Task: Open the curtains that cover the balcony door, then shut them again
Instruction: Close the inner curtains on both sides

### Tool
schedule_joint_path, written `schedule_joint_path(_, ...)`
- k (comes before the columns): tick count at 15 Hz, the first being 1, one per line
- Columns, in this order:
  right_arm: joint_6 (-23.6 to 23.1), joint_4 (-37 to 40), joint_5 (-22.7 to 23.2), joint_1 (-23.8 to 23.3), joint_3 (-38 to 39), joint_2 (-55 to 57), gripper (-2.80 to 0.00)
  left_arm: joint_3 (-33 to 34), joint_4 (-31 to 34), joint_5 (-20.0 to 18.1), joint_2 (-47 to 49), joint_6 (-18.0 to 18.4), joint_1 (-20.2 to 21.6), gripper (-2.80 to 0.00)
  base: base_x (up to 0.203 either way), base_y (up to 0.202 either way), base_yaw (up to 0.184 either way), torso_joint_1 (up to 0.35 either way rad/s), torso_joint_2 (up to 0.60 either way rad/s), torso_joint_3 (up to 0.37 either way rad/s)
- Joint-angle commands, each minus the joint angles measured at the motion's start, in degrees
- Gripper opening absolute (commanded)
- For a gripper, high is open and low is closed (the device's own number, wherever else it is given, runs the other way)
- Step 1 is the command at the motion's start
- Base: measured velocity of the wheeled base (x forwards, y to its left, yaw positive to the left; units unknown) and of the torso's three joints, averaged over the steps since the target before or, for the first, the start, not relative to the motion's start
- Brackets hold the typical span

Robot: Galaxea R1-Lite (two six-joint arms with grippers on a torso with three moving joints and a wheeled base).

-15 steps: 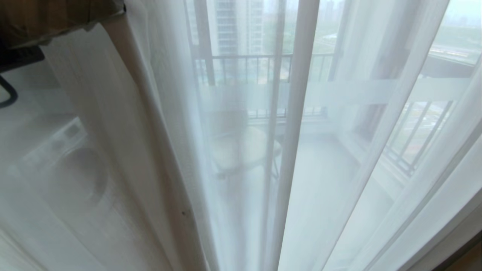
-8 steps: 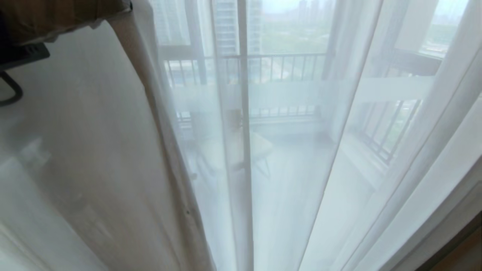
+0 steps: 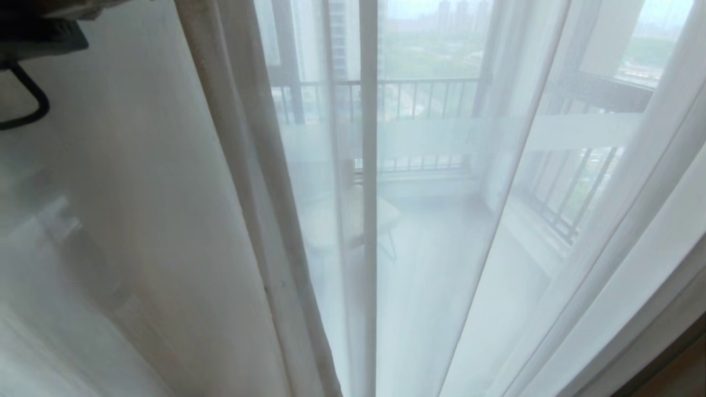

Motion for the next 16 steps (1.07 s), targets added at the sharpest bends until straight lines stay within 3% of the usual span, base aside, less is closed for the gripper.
schedule_joint_path(1,0.02,0.00,0.00,0.02,0.00,-0.02,-2.80,-3.05,-0.08,-0.18,3.50,0.00,-2.42,-2.80,0.000,0.000,0.000,0.000,0.00,0.000)
schedule_joint_path(8,-0.03,0.00,0.00,0.02,0.00,-0.02,-2.80,-15.50,-0.02,0.39,15.41,1.35,-12.71,-2.80,0.000,0.000,0.000,0.000,0.00,0.000)
schedule_joint_path(16,-0.04,0.00,0.00,0.02,0.00,-0.02,-2.80,-36.03,0.00,2.43,34.57,2.65,-24.05,-2.80,0.000,0.000,0.000,0.000,0.00,0.000)
